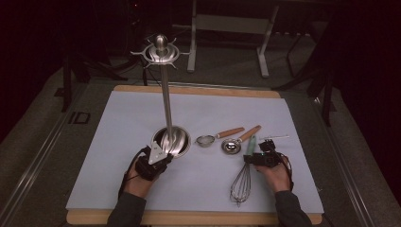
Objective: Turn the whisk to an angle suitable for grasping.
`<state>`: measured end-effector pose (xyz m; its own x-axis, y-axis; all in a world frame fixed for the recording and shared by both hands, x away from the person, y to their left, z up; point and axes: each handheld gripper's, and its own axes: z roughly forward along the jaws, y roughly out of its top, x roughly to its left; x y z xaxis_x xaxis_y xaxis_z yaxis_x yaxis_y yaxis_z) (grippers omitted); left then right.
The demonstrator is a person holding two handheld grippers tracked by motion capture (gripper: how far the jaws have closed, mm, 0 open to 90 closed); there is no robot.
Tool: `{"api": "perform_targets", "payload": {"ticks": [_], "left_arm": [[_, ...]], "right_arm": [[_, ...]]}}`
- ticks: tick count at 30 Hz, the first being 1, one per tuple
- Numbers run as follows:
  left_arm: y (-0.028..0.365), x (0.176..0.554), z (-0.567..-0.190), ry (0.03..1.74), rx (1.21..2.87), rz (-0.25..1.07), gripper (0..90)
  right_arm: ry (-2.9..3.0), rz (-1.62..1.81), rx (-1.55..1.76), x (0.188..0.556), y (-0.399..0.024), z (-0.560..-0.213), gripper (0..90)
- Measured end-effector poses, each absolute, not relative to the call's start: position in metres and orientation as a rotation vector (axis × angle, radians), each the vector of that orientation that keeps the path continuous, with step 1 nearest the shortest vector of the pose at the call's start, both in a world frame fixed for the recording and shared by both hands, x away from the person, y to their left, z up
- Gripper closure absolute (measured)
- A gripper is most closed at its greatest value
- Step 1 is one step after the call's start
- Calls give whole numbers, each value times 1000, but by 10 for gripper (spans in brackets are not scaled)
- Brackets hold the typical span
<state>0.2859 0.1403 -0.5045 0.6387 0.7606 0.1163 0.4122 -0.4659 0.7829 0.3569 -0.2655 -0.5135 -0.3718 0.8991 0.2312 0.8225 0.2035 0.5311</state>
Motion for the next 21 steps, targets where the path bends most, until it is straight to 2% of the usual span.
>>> {"api": "perform_targets", "payload": {"ticks": [12, 21], "left_arm": [[165, 289, -509, 993, 2120, 650, 840], [181, 297, -523, 1083, 2105, 636, 836]], "right_arm": [[2508, 713, 1642, 367, -283, -504, 628], [2608, 647, 1641, 375, -292, -499, 635]]}}
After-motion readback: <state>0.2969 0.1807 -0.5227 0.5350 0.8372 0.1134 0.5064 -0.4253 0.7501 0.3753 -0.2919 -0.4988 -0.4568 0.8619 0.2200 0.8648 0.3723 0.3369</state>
